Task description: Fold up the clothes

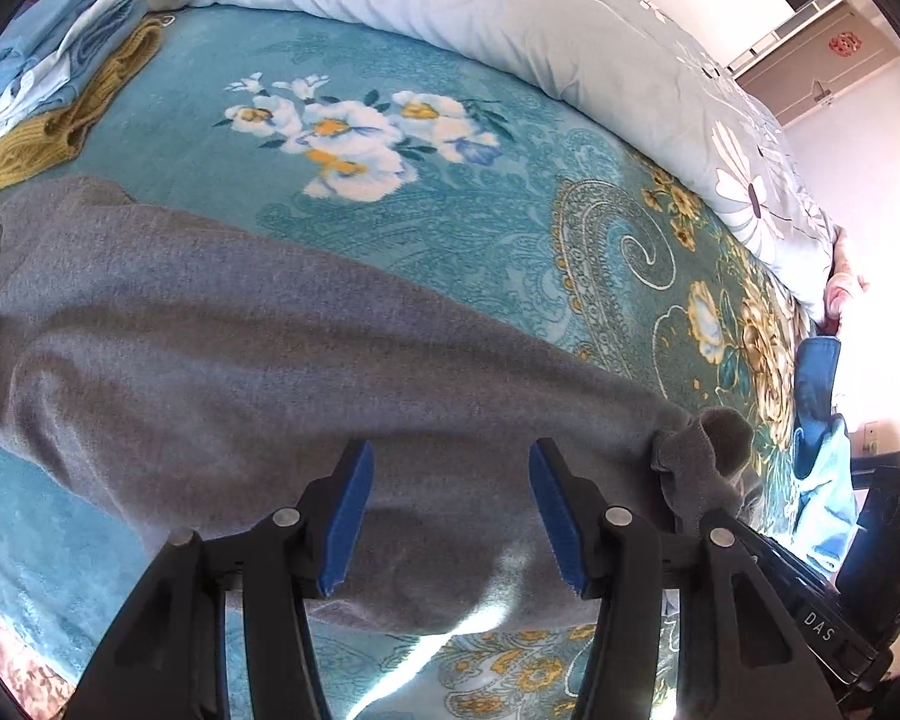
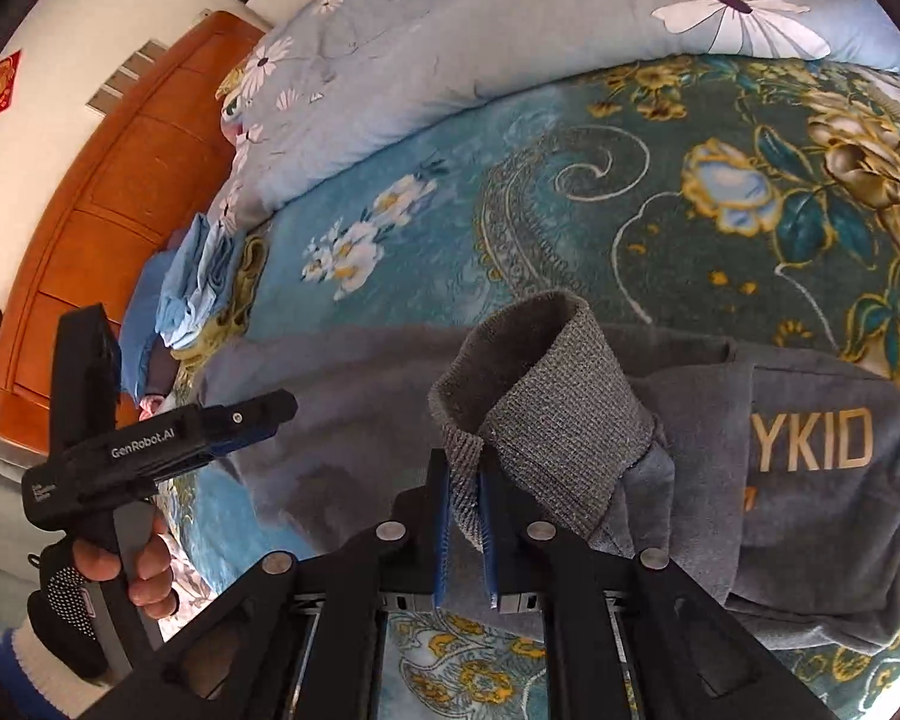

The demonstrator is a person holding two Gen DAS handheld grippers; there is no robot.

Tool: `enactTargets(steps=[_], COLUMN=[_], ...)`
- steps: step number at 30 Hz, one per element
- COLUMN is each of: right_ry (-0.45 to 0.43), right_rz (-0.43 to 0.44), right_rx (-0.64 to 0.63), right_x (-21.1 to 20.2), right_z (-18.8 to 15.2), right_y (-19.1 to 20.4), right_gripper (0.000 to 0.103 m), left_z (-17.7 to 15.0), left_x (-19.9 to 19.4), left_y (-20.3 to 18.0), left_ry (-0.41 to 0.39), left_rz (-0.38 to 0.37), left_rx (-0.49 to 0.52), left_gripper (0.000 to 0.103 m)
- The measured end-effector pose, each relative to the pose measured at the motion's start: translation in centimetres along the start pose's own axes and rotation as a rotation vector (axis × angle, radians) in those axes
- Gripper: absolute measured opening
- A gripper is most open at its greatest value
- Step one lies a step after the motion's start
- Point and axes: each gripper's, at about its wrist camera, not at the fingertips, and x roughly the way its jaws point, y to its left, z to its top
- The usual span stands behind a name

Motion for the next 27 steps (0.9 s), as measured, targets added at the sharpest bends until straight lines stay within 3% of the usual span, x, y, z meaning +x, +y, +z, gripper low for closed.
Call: enactTargets(steps=[2, 4, 5, 7, 11, 16, 22, 27], right_ry=[-0.006, -0.019, -0.042, -0.095, -0.162, -0.175, -0.161, -0.179], right_rz=[-0.013, -0.032, -0.052, -0.092, -0.272, -0.264, -0.143, -0.097], right_rx=[0.012, 0.025, 0.039, 0.092, 0.318, 0.672, 0.722, 0.73], right_x=[-0.9, -2.3, -3.6, -6.4, -10.5, -12.2, -10.1, -9.3], right_z=[-0.3, -0.5, -0.7, -1.9, -5.6, -11.0, -11.2, -10.5], right_y=[-0.4, -0.9, -1.5, -3.6, -10.9, -19.8, -21.9, -22.5], right_gripper=[0.017, 0.051, 0.055, 0.055, 0.062, 0.062, 0.062, 0.062], left_z=[-0.1, -0.2, -0.2, -0.2, -0.1, -0.5, -1.2, -1.5], left_x=[0.1, 0.2, 0.2, 0.1, 0.2, 0.6, 0.1, 0.3], left_y=[0.2, 0.1, 0.0, -0.3, -1.2, -2.1, -3.2, -3.4], left_ry=[0.005, 0.009, 0.009, 0.004, 0.001, -0.006, -0.045, -0.039], left_rz=[-0.003, -0.006, -0.008, -0.014, -0.017, 0.021, 0.094, 0.09], left_rx=[-0.003, -0.006, -0.006, -0.002, 0.016, 0.039, 0.094, 0.082], left_gripper=[0.056, 0.056, 0.056, 0.056, 0.056, 0.056, 0.056, 0.056])
